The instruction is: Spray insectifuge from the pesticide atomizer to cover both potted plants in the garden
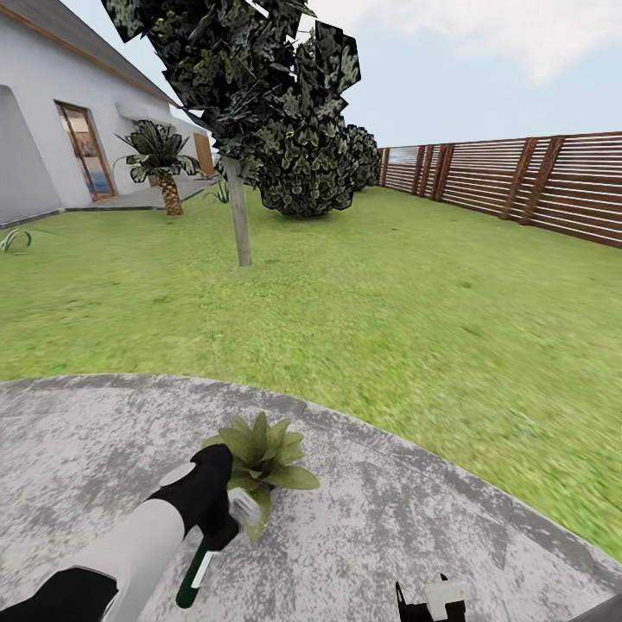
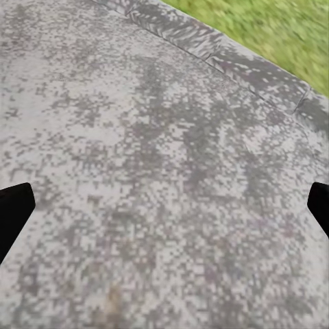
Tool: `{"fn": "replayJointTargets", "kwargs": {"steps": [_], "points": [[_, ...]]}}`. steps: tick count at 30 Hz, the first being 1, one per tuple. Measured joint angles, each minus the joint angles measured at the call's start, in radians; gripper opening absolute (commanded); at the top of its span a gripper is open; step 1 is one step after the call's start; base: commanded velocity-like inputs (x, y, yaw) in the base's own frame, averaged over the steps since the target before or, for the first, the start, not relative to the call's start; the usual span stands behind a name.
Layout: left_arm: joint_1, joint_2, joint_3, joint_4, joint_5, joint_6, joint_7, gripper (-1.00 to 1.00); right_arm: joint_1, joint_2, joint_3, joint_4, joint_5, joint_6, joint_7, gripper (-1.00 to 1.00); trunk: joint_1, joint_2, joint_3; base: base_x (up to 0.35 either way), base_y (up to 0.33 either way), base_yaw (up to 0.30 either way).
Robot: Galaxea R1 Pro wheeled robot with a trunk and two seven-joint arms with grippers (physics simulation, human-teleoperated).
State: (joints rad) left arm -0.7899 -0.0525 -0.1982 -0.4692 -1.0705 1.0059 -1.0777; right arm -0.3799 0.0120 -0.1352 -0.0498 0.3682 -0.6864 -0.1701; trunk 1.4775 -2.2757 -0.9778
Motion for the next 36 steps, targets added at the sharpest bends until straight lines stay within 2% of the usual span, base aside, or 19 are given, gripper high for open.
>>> {"fn": "replayJointTargets", "kwargs": {"steps": [6, 11, 13, 15, 16, 19, 29, 36], "points": [[0.002, 0.013, 0.006, -0.012, 0.013, 0.001, 0.000, -1.00, 0.000, 0.000, 0.000, 0.000, 0.000, 0.000, 0.000, 1.00, 0.000, 0.000, 0.000, 0.000, 0.000, 0.000], [0.003, 0.040, 0.032, -0.011, 0.016, -0.001, 0.000, -1.00, 0.000, 0.000, 0.000, 0.000, 0.000, 0.000, 0.000, 1.00, 0.000, 0.000, 0.000, 0.000, 0.000, 0.000], [0.003, 0.042, 0.046, -0.014, 0.020, 0.001, 0.000, -1.00, 0.000, 0.000, 0.000, 0.000, 0.000, 0.000, 0.000, 1.00, 0.000, 0.000, 0.000, 0.000, 0.000, 0.000], [-0.003, 0.027, 0.066, -0.016, 0.026, 0.004, -0.002, -1.00, 0.000, 0.000, 0.000, 0.000, 0.000, 0.000, 0.000, 1.00, 0.000, 0.000, 0.000, 0.000, 0.000, 0.000], [-0.006, 0.006, 0.071, -0.021, 0.029, 0.006, -0.003, -1.00, 0.000, 0.000, 0.000, 0.000, 0.000, 0.000, 0.000, 1.00, 0.000, 0.000, 0.000, 0.000, 0.000, 0.000], [-0.008, -0.020, 0.072, -0.041, 0.022, 0.003, -0.002, -1.00, 0.000, 0.000, 0.000, 0.000, 0.000, 0.000, 0.000, 1.00, 0.000, 0.000, 0.000, 0.000, 0.000, 0.000], [0.000, -0.010, 0.073, -0.036, 0.014, -0.001, -0.003, -1.00, 0.000, 0.000, 0.000, 0.000, 0.000, 0.000, 0.000, 1.00, 0.000, 0.000, 0.000, 0.000, 0.000, 0.000], [0.051, -0.009, 0.069, -0.032, 0.005, -0.004, -0.003, -1.00, 0.000, 0.000, 0.001, 0.000, 0.000, 0.000, 0.000, 1.00, 0.000, 0.000, 0.000, 0.000, 0.000, 0.000]]}}
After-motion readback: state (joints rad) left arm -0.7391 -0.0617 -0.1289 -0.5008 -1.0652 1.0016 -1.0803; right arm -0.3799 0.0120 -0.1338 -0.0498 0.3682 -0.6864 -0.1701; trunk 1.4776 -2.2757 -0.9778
